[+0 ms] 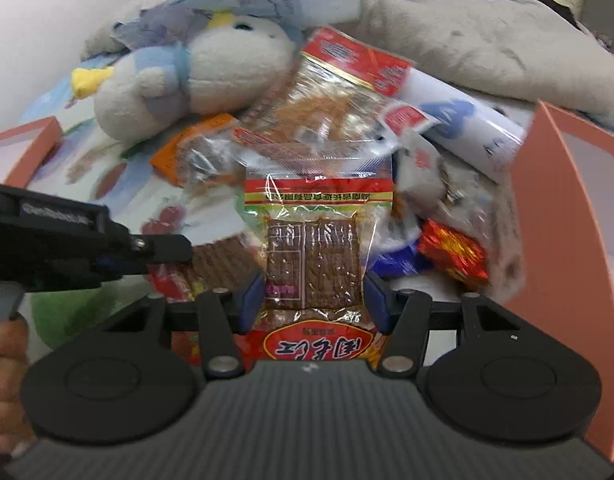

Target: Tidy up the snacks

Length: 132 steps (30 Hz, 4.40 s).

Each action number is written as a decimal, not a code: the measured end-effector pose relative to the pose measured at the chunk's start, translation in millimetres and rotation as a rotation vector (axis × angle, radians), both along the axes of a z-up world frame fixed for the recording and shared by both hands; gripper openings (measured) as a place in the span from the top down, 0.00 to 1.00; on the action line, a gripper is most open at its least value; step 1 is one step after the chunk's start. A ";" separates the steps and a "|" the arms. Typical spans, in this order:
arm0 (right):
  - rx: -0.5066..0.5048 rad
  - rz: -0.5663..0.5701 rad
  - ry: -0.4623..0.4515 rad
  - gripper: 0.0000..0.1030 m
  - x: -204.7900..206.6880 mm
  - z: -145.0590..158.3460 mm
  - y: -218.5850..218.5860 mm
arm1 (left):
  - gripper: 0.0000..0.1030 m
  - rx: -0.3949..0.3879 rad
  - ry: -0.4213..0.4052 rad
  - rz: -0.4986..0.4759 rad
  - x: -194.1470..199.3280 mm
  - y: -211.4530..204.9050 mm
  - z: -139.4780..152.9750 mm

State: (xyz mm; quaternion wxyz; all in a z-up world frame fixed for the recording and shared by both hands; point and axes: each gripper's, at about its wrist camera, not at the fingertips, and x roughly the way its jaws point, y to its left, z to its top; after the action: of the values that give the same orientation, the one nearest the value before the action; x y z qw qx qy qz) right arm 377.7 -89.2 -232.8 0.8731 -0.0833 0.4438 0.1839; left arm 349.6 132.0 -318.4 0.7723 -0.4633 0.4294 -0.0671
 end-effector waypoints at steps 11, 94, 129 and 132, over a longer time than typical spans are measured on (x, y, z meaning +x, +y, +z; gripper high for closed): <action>0.060 -0.047 0.069 0.45 2.1 -11.4 -12.7 | 0.61 -0.152 -0.036 0.011 2.6 -11.6 -5.3; 0.036 -0.008 -0.003 0.52 -66.8 -6.4 -7.6 | 0.92 0.319 -0.108 -0.015 -122.6 -34.1 74.2; 0.390 -0.297 0.179 0.54 -71.2 -12.8 -54.5 | 0.92 0.439 -0.065 -0.088 -150.7 -72.0 62.3; 0.449 -0.306 0.239 0.54 -62.5 -14.6 -60.8 | 0.92 0.430 -0.049 -0.080 -151.4 -67.1 56.1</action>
State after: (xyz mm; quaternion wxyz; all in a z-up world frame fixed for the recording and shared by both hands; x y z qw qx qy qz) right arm 315.2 -150.0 -247.3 0.8288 0.2023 0.4990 0.1521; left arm 198.2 64.9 -262.3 0.8603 -0.2689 0.4328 -0.0157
